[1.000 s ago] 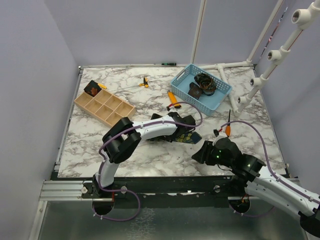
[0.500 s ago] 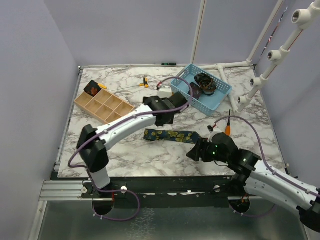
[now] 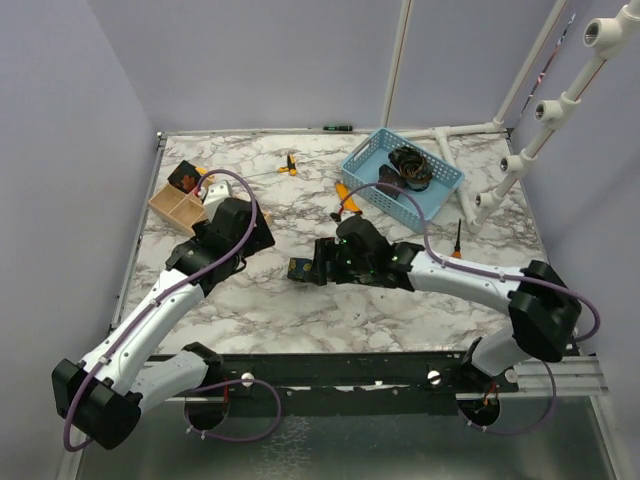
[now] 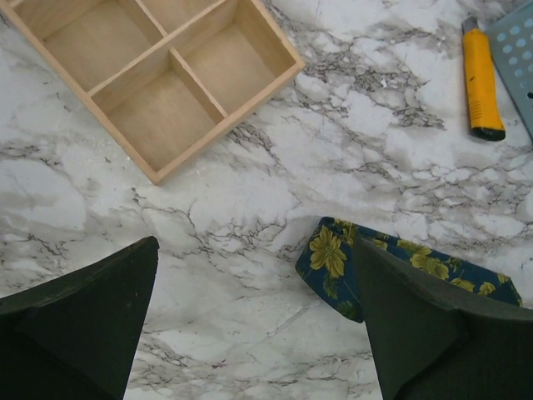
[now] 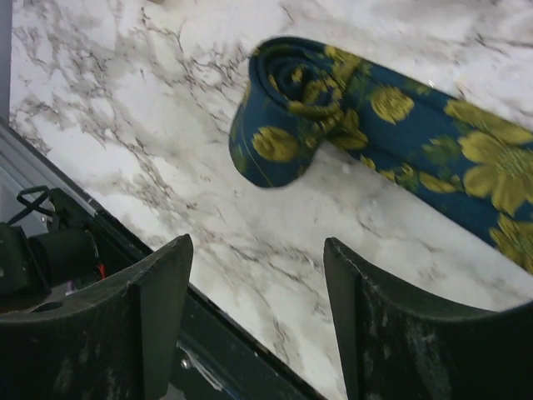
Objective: Roll the ties
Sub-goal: Roll the tie at the center of the board.
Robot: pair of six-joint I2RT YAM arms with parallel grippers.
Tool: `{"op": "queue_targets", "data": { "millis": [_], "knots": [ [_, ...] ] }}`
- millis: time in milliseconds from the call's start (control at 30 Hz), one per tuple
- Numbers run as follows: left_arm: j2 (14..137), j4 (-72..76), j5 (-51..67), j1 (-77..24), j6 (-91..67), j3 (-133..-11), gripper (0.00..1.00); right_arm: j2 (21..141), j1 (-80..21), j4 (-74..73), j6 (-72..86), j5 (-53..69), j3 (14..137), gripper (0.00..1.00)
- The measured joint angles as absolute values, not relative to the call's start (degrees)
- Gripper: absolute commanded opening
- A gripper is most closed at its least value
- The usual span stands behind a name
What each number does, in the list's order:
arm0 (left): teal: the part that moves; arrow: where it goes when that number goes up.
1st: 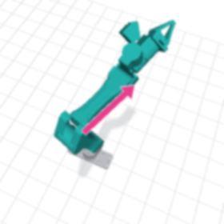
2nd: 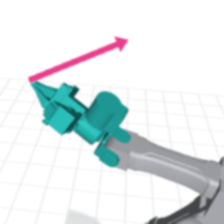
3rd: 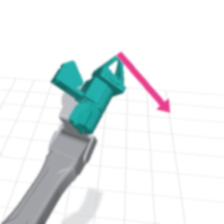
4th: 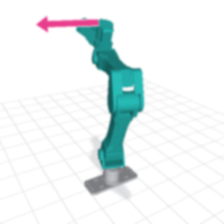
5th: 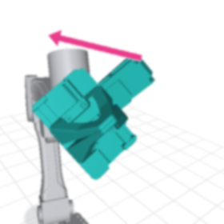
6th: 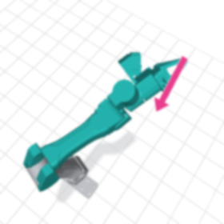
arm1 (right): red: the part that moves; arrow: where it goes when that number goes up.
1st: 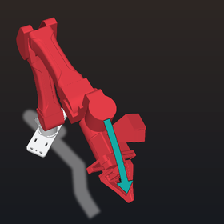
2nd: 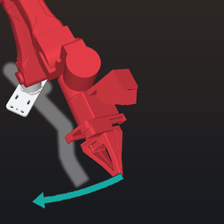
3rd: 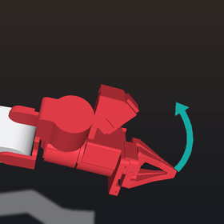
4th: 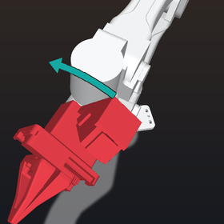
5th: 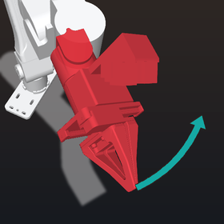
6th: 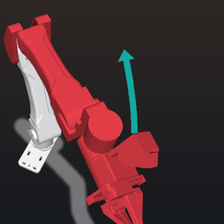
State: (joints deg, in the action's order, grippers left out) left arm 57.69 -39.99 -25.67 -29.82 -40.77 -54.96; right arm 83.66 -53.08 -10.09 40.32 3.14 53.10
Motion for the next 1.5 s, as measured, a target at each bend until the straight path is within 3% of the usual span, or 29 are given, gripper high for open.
{"op": "queue_targets", "data": {
  "millis": [233, 433, 1033, 1500],
  "knots": [
    [56.77, -36.73, -22.35, -29.21, -39.99, -49.1, 0.99, 97.89, -53.67, -10.09, 39.48, 1.58, 64.31, 0.68],
    [55.81, -34.52, -20.64, -29.19, -39.77, -45.74, 0.99, 103.02, -53.67, -12.97, 39.62, -3.22, 68.36, 0.64],
    [56.66, -27.29, -12.78, -29.04, -40.91, -38.02, 0.99, 101.62, -50.89, -12.69, 39.81, -6.76, 63.09, 0.54],
    [59.59, -22.46, -9.1, -28.97, -41.34, -34.65, 0.98, 97.71, -46.19, -9.82, 37.87, -5.65, 58.87, 0.54]
  ]
}}
